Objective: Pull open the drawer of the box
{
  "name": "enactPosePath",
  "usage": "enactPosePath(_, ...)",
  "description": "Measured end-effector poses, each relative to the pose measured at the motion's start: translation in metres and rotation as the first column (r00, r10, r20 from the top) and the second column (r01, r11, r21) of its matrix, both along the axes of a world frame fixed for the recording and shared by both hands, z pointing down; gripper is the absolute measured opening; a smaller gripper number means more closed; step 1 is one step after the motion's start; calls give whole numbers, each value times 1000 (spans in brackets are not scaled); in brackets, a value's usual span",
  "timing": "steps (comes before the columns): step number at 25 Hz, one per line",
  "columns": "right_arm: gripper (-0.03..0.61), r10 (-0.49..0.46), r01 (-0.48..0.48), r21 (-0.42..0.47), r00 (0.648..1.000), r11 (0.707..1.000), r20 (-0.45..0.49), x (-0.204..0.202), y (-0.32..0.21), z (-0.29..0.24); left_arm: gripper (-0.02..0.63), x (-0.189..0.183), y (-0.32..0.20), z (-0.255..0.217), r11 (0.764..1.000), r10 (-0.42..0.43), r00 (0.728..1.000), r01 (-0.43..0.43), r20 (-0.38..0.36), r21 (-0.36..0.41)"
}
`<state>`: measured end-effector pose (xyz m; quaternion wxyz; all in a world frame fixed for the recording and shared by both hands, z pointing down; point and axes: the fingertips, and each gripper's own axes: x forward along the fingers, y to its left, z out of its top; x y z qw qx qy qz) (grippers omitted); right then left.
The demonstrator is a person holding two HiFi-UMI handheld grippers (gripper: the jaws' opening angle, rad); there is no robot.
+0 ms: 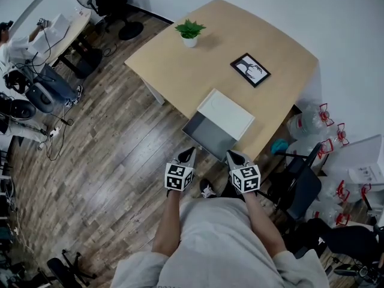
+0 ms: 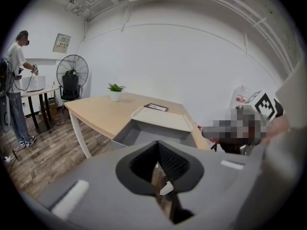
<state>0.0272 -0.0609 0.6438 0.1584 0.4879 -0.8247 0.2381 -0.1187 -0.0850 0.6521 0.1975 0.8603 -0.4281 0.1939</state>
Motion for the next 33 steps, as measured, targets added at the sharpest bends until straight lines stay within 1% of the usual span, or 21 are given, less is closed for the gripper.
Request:
enactPosePath(9, 1, 2, -2, -22, 1000, 1000, -7, -1, 3, 8, 54, -3, 5, 6, 1000, 7, 1000, -7, 5, -11)
enactPosePath(27, 2, -6, 6, 3, 1000, 1000, -19, -9, 4, 3, 54, -14, 4, 1, 1000, -8, 1000, 8, 3, 2)
enactPosePath(33, 2, 1, -1, 4, 1000, 1000, -25, -7, 3, -1, 54, -11, 7, 2, 1000, 2, 1000, -2, 3, -1)
